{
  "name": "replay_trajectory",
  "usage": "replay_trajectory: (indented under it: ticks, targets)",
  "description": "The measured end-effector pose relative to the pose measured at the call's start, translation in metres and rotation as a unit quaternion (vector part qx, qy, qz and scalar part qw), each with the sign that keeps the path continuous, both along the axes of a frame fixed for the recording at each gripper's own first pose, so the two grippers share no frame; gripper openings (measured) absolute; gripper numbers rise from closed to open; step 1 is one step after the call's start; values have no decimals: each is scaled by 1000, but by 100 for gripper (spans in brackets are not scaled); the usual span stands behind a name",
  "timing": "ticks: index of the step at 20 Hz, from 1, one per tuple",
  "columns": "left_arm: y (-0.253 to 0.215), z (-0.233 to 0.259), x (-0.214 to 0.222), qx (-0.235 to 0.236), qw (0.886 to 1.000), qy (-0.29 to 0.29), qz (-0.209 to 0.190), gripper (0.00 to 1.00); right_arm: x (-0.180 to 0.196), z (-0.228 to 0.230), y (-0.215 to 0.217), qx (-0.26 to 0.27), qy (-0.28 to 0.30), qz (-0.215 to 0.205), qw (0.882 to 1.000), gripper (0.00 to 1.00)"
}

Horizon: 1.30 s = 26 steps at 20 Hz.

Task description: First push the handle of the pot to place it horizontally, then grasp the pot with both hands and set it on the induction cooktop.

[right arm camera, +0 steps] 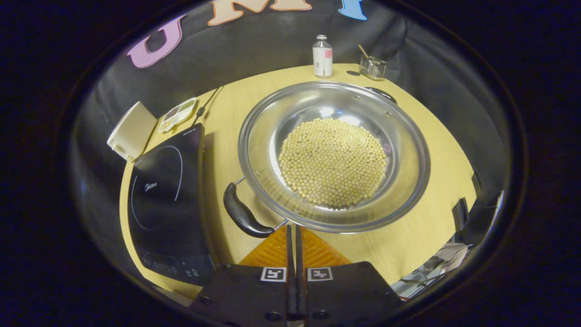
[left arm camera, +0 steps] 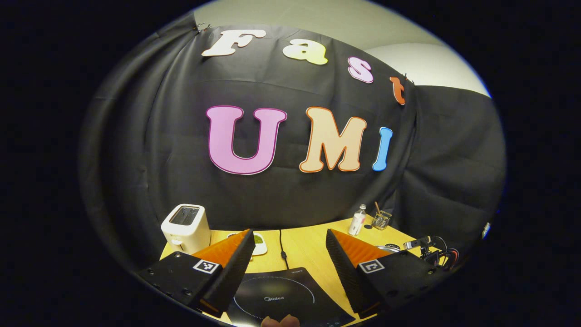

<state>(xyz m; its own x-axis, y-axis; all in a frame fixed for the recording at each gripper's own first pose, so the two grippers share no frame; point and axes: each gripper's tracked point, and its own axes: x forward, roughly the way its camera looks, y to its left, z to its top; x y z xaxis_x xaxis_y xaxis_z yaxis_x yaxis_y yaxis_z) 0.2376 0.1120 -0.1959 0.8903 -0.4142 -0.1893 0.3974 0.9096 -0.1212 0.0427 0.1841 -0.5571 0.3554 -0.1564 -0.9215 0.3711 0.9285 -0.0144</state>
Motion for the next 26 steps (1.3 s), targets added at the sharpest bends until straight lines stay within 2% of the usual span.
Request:
replay_trajectory:
  ticks: [14, 15, 20, 21, 22, 26]
  targets:
    - [4, -1, 4, 8, 1000, 0, 13, 96, 29, -4, 22, 56, -2, -31, 998, 0]
    - [4, -1, 3, 6, 1000, 0, 13, 96, 30, -1, 23, 59, -5, -30, 998, 2]
    - [-4, 2, -3, -3, 1000, 3, 12, 95, 41, 28, 25, 94, -57, -39, 993, 0]
    - [-6, 3, -3, -4, 1000, 3, 11, 95, 46, 36, 22, 98, -71, -40, 992, 3]
    - [-8, 4, -6, -4, 1000, 5, 10, 96, 50, 43, 19, 99, -82, -39, 991, 0]
    - [-24, -1, -15, -9, 1000, 16, -3, 95, 56, 64, -5, 78, -117, -23, 990, 3]
